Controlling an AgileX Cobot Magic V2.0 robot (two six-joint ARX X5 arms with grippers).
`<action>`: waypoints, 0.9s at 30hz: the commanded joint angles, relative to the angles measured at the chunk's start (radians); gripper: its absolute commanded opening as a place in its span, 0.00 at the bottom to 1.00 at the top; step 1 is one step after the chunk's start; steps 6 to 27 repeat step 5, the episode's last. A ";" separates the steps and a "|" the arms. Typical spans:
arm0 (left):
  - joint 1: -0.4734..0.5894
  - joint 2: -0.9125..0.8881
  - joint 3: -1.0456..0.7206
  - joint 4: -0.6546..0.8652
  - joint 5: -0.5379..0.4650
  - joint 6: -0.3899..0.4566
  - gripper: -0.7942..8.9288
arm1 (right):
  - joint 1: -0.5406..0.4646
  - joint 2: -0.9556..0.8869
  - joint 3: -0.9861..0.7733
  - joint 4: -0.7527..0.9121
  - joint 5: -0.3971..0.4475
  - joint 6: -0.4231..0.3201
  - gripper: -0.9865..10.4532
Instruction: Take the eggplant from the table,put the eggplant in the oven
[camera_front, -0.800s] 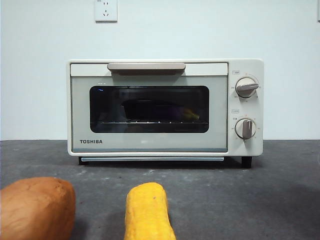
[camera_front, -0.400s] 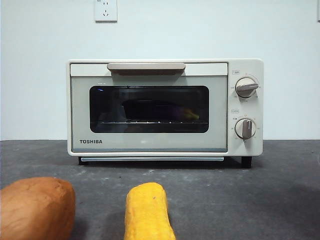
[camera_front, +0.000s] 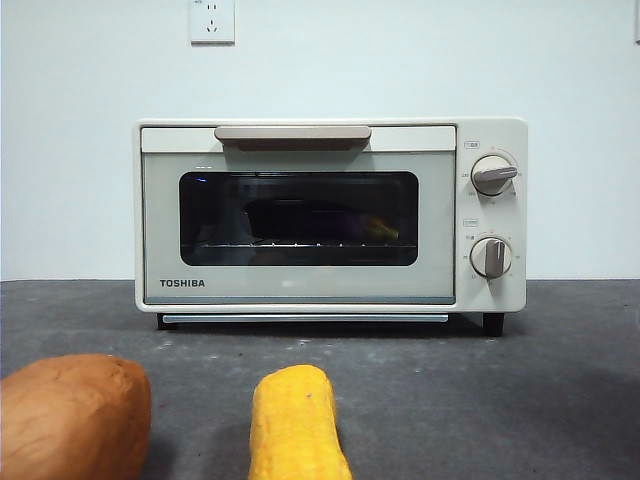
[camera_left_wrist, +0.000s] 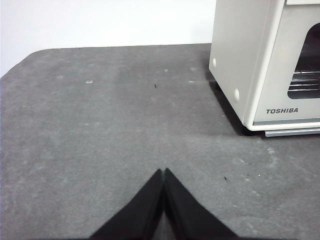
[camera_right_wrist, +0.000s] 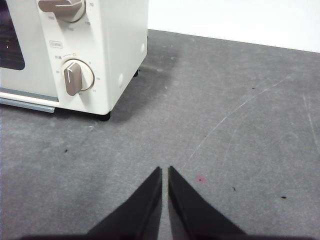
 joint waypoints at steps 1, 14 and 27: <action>0.000 -0.002 -0.021 -0.014 0.000 0.013 0.09 | -0.001 -0.003 -0.007 0.011 0.002 0.014 0.09; 0.000 -0.002 -0.021 -0.014 0.000 0.013 0.09 | -0.001 -0.003 -0.007 0.011 0.002 0.014 0.09; 0.000 -0.002 -0.021 -0.014 0.000 0.013 0.09 | -0.001 -0.003 -0.007 0.011 0.002 0.014 0.09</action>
